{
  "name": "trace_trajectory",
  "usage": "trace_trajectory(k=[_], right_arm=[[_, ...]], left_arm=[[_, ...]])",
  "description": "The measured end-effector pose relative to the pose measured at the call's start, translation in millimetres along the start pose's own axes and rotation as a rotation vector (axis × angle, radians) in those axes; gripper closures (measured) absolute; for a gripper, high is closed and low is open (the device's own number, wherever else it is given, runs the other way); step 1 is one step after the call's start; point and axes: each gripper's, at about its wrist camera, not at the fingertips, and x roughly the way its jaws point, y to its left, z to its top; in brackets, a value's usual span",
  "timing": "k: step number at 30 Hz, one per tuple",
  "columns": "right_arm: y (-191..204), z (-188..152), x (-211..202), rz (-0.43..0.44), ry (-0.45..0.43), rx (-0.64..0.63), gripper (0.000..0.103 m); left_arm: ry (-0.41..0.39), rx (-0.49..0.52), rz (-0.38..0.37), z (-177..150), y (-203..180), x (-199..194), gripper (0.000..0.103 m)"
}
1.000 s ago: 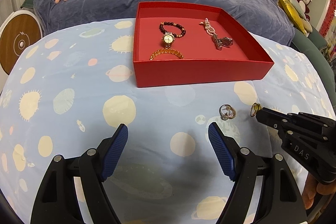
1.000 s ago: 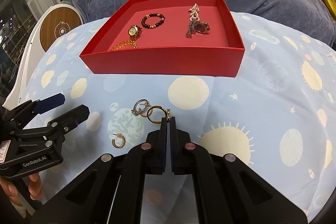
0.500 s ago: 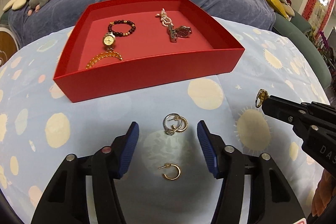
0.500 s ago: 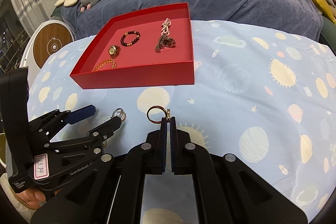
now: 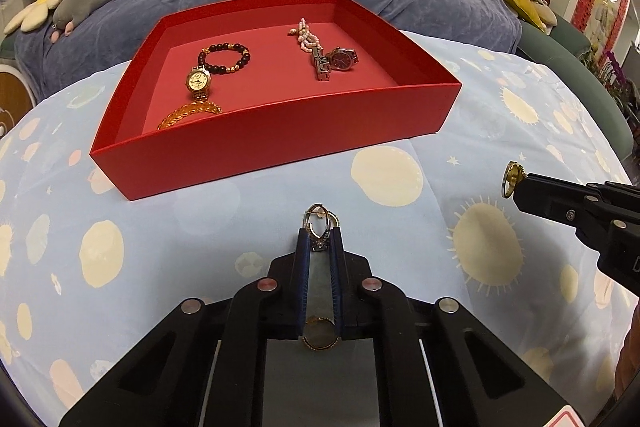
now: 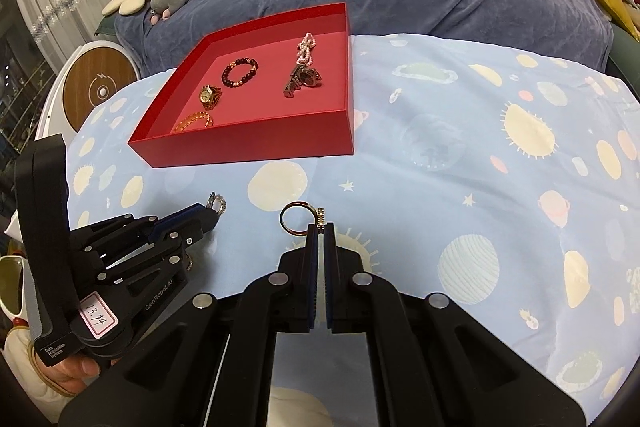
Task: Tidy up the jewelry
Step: 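Lower both rings into the red box and open both tools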
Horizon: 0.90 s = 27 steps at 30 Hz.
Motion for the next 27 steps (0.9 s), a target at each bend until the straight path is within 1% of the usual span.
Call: trace_trajectory(k=[5,14,16,19,22,25,27], right_arm=[[0.3,0.4,-0.4,0.002,-0.001,0.0,0.101],[2.9,4.5,-4.4,0.032,-0.012,0.007,0.101],[6.1,12.8,-8.8,0.041,-0.034,0.001,0.101],[10.1,31.8,-12.1,0.067,-0.067,0.007,0.101],[17.5,54.4,-9.8,0.062,-0.098,-0.024,0.101],[25.6,78.9,0.8,0.071,-0.112,-0.041,0.101],[30.4,91.2,13.5,0.056,-0.115,-0.051,0.101]], left_arm=[[-0.004,-0.028,-0.035,1.0,3.5,-7.5,0.096],[-0.063,-0.054,-0.066,11.9,11.9,-41.6,0.096],[-0.083,-0.063,-0.068,19.8,15.6,-48.3,0.096],[-0.121,-0.079,-0.042,37.4,23.2,-55.7,0.096],[-0.152,-0.083,-0.023,58.3,31.2,-58.7,0.096],[-0.168,-0.076,0.011,79.1,39.8,-52.2,0.096],[-0.16,-0.079,0.011,91.5,44.9,-41.1,0.096]])
